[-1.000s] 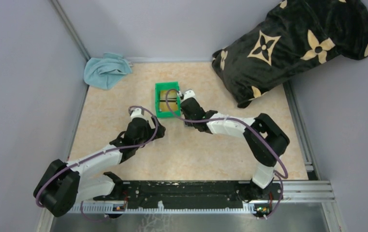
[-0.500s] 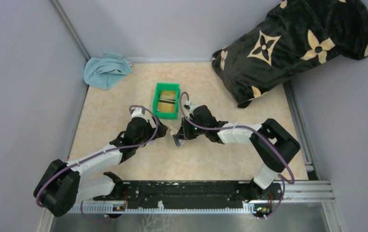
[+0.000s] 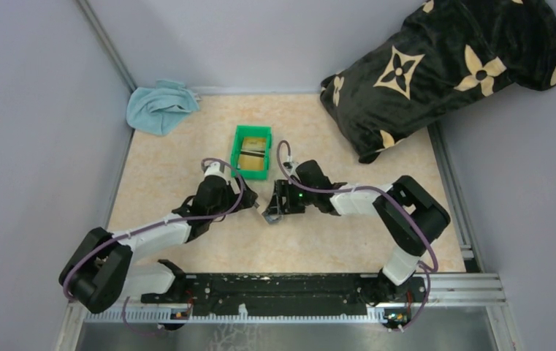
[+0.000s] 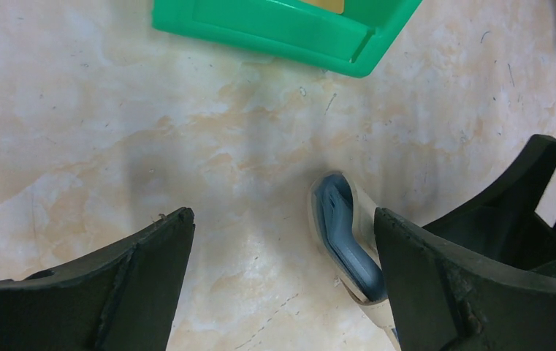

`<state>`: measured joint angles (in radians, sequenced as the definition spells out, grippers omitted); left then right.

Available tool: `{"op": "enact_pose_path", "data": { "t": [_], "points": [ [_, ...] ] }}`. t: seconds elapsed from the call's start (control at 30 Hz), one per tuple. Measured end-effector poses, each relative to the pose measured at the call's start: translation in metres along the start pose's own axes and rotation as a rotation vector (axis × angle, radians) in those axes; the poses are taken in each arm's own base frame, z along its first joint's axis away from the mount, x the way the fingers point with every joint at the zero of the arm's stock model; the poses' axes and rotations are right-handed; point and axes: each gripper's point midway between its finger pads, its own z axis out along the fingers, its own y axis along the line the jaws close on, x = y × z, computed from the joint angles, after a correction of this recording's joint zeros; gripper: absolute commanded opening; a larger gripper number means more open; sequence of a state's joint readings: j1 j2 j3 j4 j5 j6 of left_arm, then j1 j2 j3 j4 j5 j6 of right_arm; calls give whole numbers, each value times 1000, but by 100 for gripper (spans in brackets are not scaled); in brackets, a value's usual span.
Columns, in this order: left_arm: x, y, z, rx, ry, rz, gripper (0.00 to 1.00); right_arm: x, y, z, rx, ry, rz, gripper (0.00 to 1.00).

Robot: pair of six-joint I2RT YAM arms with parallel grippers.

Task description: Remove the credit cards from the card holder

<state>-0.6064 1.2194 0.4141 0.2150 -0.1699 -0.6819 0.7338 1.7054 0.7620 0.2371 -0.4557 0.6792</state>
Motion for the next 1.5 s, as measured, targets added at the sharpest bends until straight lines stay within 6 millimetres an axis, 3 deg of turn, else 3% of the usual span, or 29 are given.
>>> {"op": "enact_pose_path", "data": {
  "t": [0.03,0.1,0.13,0.43,0.63,0.83,0.93,1.07,1.17,1.3,1.4,1.5],
  "points": [
    [0,-1,1,5,2,-1,97,-3,-2,-4,20,-6,-10,52],
    [0,-5,3,17,8,-5,97,-8,-4,-11,48,-22,-32,12],
    [0,-8,5,26,11,-8,97,-11,-5,-14,56,-29,-40,0],
    [-1,-29,10,94,47,-52,94,-22,-15,-24,20,-63,56,0],
    [11,-27,6,114,61,-109,88,-20,-18,-18,-76,-51,175,1],
    [17,-30,6,114,69,-125,78,-13,-10,-9,-177,-21,263,43],
    [21,-34,14,103,90,-115,77,-9,-10,-8,-193,-13,284,52],
    [19,-43,32,89,108,-103,78,-6,-14,-9,-157,-8,257,54],
    [22,-41,41,63,118,-89,78,-2,-19,-13,-72,5,194,54],
    [17,-46,51,60,113,-82,79,-15,-14,-30,27,-40,67,48],
    [15,-50,57,65,109,-82,79,-29,-12,-46,86,-100,-13,30],
    [14,-51,58,71,105,-83,79,-36,-16,-56,140,-136,-57,1]
  ]
}}
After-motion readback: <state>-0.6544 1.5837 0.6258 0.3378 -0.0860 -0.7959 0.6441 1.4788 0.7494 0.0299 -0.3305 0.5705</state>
